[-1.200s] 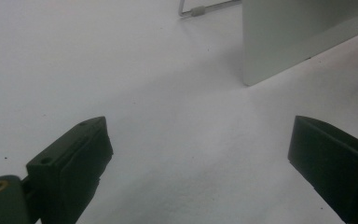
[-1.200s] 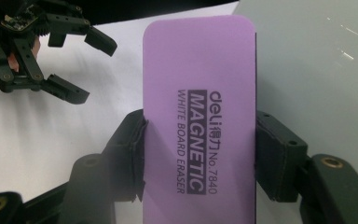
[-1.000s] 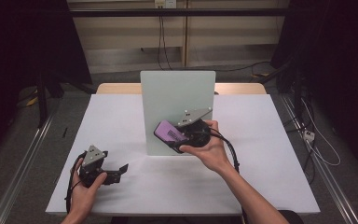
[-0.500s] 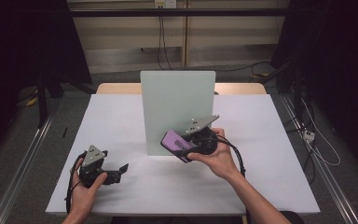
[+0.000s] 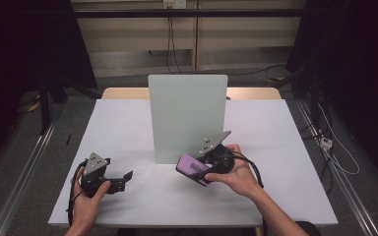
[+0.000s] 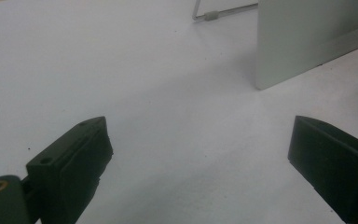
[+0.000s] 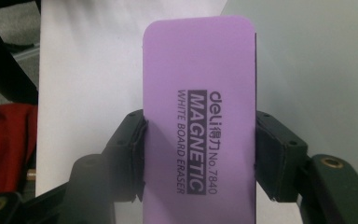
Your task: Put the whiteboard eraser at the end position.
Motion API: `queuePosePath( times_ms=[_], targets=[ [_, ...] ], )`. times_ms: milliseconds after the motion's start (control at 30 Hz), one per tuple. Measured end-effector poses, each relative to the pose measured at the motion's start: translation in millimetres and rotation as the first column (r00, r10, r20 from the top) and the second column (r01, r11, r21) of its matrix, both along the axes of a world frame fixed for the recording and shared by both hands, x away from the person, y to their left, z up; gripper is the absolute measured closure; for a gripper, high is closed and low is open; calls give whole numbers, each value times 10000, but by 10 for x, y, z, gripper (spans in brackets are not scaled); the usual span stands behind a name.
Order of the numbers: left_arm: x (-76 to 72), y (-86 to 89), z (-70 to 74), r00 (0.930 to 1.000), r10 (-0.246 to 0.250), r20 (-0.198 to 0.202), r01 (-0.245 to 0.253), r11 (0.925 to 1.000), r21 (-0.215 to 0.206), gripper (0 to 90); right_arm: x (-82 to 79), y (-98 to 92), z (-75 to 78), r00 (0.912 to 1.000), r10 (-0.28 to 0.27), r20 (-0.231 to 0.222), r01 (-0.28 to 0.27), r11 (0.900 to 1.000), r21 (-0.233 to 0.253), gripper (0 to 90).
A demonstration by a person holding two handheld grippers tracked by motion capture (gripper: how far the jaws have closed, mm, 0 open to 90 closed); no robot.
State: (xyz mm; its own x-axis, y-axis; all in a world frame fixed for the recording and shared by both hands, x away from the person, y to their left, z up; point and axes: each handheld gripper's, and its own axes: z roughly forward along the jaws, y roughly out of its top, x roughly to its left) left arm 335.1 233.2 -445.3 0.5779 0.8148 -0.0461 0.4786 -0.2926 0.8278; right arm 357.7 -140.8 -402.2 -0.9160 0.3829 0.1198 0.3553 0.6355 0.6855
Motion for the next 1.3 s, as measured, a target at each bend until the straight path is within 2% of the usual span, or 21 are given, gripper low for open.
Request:
queuePosePath(
  times_ms=[100,200,500,667,800,1000,1233,1267,1300],
  targets=[
    [-9,5,2,10000,-22,2,22,10000,-22,55,-6,19,-25,9998,156,-120,-158,9997,-168,419],
    [-15,9,9,10000,-49,30,49,10000,15,55,-30,57,-47,9995,326,-48,-328,9975,-624,419],
    [-25,25,12,9999,-103,45,103,9999,-62,55,-52,122,-103,9956,676,-648,-742,9916,-1058,419],
    [-43,29,8,9999,-139,29,139,9999,-34,55,-65,182,-161,9914,901,-952,-1025,9856,-1344,419],
    [-45,35,11,9999,-119,105,120,9998,-143,55,-71,241,-237,9893,982,-1082,-1170,9760,-1838,418],
    [-40,17,7,9998,-209,74,210,9997,-102,54,-84,306,-315,9842,1166,-1331,-1425,9681,-2061,417],
    [-37,32,15,9997,-223,55,223,9997,-47,55,-83,305,-337,9848,1133,-1320,-1378,9712,-1944,415],
    [-40,21,10,9998,-169,85,171,9997,-157,55,-82,300,-341,9849,1141,-1304,-1378,9720,-1902,414],
    [-39,23,14,9997,-239,98,239,9997,-35,54,-82,296,-345,9850,1122,-1314,-1356,9733,-1854,412]
  ],
)
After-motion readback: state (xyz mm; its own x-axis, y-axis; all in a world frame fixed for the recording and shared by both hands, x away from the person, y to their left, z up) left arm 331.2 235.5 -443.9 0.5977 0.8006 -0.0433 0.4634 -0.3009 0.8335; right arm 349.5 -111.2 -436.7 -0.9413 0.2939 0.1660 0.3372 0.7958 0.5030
